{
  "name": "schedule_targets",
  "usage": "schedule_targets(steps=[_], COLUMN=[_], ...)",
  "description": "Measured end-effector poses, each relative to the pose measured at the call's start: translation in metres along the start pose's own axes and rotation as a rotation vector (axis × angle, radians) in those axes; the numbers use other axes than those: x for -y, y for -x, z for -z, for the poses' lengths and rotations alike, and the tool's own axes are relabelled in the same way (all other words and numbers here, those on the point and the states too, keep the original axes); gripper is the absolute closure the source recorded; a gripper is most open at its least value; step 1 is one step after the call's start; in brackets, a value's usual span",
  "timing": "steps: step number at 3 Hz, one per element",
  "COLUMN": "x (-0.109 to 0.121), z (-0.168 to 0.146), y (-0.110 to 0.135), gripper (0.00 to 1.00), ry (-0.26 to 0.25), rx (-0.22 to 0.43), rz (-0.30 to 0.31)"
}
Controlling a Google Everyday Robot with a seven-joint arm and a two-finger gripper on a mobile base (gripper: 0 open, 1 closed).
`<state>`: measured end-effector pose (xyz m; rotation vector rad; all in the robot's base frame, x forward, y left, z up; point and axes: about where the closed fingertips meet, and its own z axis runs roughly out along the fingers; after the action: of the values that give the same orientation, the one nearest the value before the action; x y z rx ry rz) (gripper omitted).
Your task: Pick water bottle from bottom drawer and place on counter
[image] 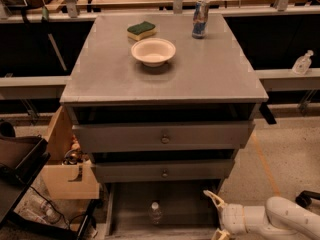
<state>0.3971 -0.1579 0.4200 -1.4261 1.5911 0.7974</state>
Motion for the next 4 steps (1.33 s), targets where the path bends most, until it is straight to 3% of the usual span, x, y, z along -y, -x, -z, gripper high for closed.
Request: schedule_targets(steps=[1, 2, 4], x=[0.016, 0.034, 0.047], z=[-0.035, -0.050, -0.101], y=[-0.052, -0.082, -0.099], gripper=[0.00, 0.00, 0.00], ry=[0.028, 0.024, 0.043], rx=[0.054, 0.111, 0.261], rz=[-0.029, -0.039, -0.040])
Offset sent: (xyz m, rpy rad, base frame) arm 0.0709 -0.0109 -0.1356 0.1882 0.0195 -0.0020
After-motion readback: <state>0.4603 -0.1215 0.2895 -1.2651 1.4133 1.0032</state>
